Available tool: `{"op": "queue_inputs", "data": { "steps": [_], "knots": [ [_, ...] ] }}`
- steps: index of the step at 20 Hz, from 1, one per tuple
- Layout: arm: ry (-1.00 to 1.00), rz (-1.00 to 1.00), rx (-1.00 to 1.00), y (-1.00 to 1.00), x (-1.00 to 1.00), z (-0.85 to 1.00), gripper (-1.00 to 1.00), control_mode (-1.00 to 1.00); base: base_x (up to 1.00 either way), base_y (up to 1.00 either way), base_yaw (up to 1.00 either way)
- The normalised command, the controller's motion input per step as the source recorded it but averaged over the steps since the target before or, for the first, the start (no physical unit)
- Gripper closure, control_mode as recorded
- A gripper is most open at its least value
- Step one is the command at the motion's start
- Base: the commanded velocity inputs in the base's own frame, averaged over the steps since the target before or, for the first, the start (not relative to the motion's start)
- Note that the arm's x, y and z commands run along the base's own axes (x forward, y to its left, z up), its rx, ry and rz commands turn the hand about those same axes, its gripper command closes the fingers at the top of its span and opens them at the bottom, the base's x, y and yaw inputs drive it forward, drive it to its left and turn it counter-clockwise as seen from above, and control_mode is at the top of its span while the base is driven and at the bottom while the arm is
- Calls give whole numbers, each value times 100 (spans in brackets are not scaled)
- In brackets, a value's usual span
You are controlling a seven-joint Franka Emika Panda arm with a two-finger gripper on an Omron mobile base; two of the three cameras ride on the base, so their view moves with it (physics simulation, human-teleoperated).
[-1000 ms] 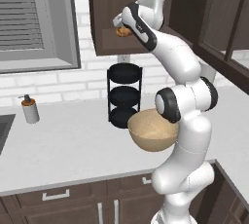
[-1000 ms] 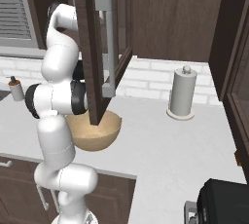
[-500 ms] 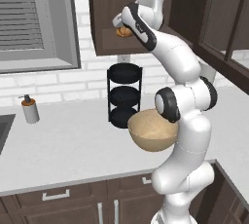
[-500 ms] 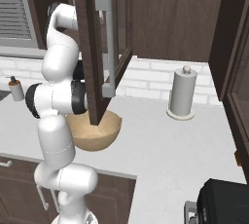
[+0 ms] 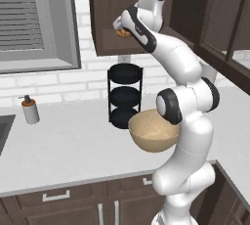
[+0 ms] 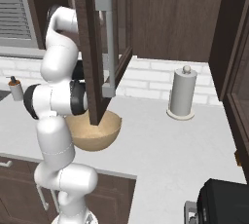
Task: Open the cabinet, pick up the bread from the cabinet and place it in the basket. Then move the basket to the dining counter.
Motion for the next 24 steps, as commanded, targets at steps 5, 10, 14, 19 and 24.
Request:
{"op": "queue_inputs", "data": {
  "steps": [5, 10, 14, 19, 24],
  "knots": [
    [-1, 0, 0, 1, 0, 0, -100, -100, 0, 0, 0],
    [0, 0, 0, 5, 0, -4, 100, -100, 0, 0, 0],
    [0, 0, 0, 1, 0, -1, 100, -100, 0, 0, 0],
    [-8, -4, 0, 0, -38, 0, 100, -100, 0, 0, 0],
    [-14, -24, 0, 0, -100, 1, 100, -100, 0, 0, 0]
  ]
}}
